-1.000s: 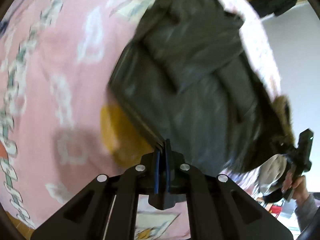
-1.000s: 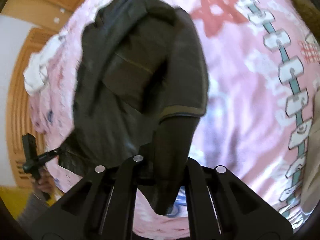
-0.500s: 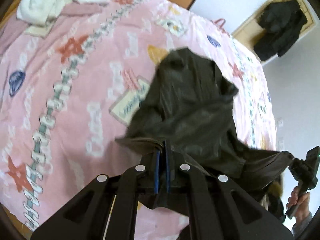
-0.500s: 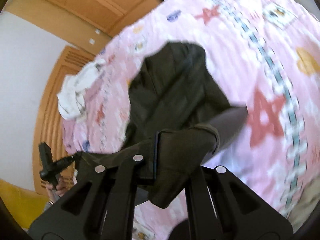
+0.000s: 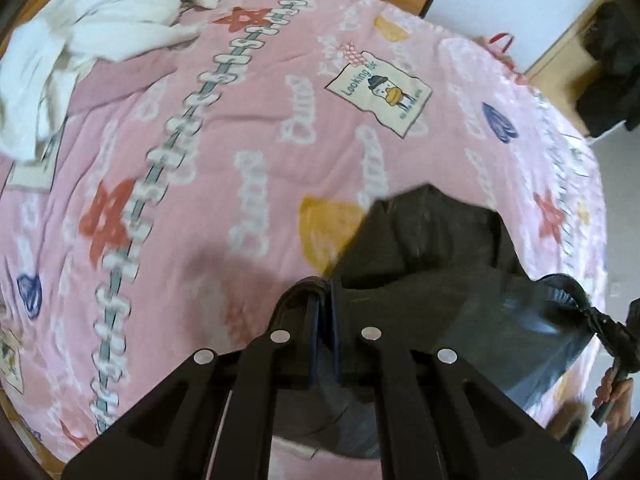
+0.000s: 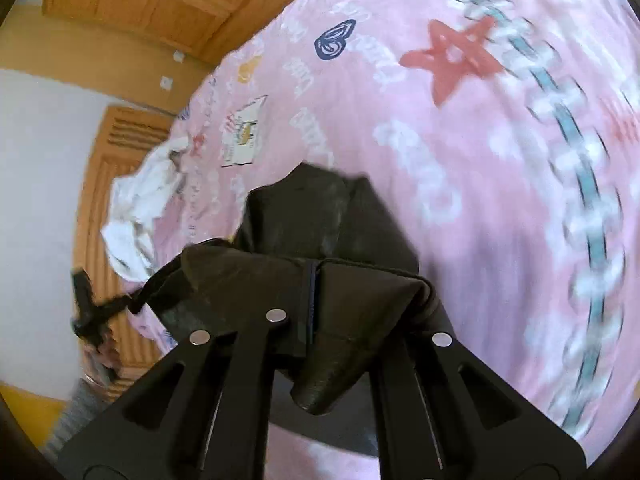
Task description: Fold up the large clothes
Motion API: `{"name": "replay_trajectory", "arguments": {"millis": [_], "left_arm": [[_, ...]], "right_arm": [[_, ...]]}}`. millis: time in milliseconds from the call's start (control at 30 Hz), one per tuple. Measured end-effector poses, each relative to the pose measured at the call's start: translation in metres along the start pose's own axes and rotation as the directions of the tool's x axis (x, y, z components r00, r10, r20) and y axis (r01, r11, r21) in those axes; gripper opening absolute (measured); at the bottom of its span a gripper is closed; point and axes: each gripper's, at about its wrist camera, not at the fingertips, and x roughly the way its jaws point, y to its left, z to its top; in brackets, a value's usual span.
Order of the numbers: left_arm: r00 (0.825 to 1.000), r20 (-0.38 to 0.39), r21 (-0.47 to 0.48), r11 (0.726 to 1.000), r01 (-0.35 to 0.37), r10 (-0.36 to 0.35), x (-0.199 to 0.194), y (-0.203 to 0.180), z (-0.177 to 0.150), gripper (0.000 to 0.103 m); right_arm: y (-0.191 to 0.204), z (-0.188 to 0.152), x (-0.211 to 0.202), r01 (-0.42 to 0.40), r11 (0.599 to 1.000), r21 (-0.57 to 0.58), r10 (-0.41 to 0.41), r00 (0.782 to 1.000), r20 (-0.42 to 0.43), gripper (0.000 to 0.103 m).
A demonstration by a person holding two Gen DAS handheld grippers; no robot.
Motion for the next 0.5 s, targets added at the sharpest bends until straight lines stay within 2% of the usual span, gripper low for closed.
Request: {"name": "replay_trajectory", "arguments": {"millis": [67, 200, 333, 500], "left_arm": [[0.996, -0.024, 0.044, 0.996, -0.083, 0.084, 0.021, -0.021, 0.021, 0.005], [0.975, -0.056, 0.123, 0.97, -0.209, 0.217, 0.053, -0.05, 0.049, 0.005], [0.966, -0.07, 0.111, 0.965, -0.239, 0.248, 0.064, -0.052, 0.059, 0.005], [0.962, -0.136, 0.159, 0.964, -0.213, 0.235, 0.081, -0.055, 0.062, 0.009]], "right_arm": [[-0.004, 0.033, 0.029, 0.037, 0.999, -0.007, -0.037, 0.999, -0.035, 0.004], [-0.025, 0.067, 0.069, 0.087, 0.995, 0.049, -0.083, 0.993, -0.086, 0.004], [-0.031, 0.075, 0.087, 0.117, 0.989, 0.088, -0.109, 0.99, -0.092, 0.008], [-0.044, 0.068, 0.078, 0.1, 0.97, 0.222, -0.078, 0.991, -0.106, 0.011]]}}
